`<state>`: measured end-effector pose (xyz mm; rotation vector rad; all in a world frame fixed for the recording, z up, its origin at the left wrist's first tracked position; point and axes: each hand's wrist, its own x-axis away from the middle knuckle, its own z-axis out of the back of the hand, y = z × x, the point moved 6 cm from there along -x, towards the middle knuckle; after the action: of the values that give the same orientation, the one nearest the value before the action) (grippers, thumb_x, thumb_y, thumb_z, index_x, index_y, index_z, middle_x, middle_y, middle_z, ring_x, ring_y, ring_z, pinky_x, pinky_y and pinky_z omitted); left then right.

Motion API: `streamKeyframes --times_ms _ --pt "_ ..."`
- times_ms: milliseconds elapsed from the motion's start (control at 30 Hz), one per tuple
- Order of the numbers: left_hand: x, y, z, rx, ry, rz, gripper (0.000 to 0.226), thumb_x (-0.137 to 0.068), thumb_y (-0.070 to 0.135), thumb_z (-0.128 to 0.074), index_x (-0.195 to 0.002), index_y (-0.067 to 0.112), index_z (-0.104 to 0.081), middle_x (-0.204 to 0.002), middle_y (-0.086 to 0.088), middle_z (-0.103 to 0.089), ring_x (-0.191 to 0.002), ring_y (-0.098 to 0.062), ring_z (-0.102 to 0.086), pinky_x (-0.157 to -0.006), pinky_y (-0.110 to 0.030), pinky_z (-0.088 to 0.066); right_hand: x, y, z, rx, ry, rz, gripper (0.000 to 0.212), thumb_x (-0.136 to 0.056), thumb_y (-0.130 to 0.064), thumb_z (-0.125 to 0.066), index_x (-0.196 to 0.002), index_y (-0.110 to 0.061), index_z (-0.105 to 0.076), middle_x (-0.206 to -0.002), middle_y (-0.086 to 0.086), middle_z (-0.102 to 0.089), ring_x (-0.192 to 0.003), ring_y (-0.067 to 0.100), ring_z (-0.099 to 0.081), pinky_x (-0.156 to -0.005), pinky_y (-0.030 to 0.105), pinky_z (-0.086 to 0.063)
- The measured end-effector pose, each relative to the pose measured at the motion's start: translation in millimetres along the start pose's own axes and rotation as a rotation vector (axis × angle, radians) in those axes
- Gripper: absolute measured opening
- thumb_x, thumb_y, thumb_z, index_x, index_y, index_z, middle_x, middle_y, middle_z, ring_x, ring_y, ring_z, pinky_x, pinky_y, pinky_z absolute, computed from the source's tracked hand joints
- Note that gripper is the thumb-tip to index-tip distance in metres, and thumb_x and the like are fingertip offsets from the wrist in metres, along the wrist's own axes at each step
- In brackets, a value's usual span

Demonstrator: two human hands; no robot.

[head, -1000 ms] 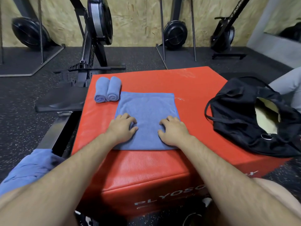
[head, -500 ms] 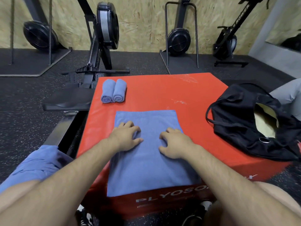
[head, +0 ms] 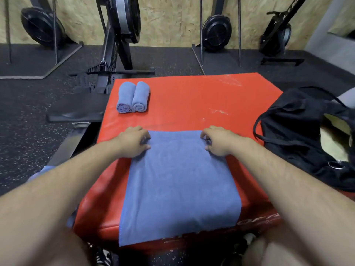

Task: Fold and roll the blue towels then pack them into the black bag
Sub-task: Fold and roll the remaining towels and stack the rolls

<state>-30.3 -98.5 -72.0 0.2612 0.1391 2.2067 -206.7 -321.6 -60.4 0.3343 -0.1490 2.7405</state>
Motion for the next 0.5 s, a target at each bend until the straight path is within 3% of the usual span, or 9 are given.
streamKeyframes --times_ms 100,167,300,400,500 --pt "-8 -8 4 0.027 -0.008 0.001 0.021 -0.089 0.038 -0.068 -0.104 0.026 -0.057 -0.097 0.008 -0.057 -0.101 -0.022 -0.050 -0.085 -0.034 -0.041 -7 14 0 -0.055 -0.016 -0.040 0.046 -0.086 -0.041 -0.070 -0.127 -0.029 -0.052 -0.126 0.004 -0.050 -0.121 0.028 -0.047 -0.101 0.039 -0.039" --pt "-9 -11 6 0.037 -0.006 -0.004 0.018 -0.090 0.038 -0.067 -0.097 0.026 -0.055 -0.087 0.015 -0.055 -0.097 -0.019 -0.047 -0.082 -0.033 -0.037 -10 24 0 -0.118 -0.023 -0.050 0.037 -0.083 -0.044 -0.073 -0.113 -0.031 -0.056 -0.115 0.001 -0.049 -0.111 0.025 -0.046 -0.098 0.039 -0.039" --pt "-7 -12 8 0.146 0.000 -0.021 0.017 -0.091 0.030 -0.068 -0.086 0.020 -0.055 -0.084 0.008 -0.059 -0.085 -0.019 -0.052 -0.070 -0.031 -0.038 -12 30 3 -0.312 -0.014 0.021 0.020 -0.080 -0.030 -0.076 -0.087 -0.028 -0.057 -0.098 -0.004 -0.051 -0.092 0.018 -0.051 -0.083 0.034 -0.046" --pt "-6 -13 13 0.210 0.016 0.034 0.014 -0.091 0.025 -0.066 -0.085 0.018 -0.055 -0.084 0.003 -0.062 -0.079 -0.019 -0.056 -0.065 -0.029 -0.040 -10 30 6 -0.417 0.000 0.040 0.021 -0.082 -0.018 -0.073 -0.084 -0.023 -0.053 -0.078 -0.008 -0.051 -0.068 0.014 -0.046 -0.060 0.028 -0.038" --pt "-6 -13 16 0.243 0.036 0.071 0.013 -0.093 0.025 -0.064 -0.085 0.018 -0.055 -0.084 0.001 -0.064 -0.078 -0.019 -0.057 -0.066 -0.031 -0.043 -9 38 9 -0.484 0.045 0.025 0.021 -0.084 -0.018 -0.073 -0.093 -0.022 -0.055 -0.080 -0.009 -0.054 -0.068 0.011 -0.048 -0.060 0.025 -0.039"
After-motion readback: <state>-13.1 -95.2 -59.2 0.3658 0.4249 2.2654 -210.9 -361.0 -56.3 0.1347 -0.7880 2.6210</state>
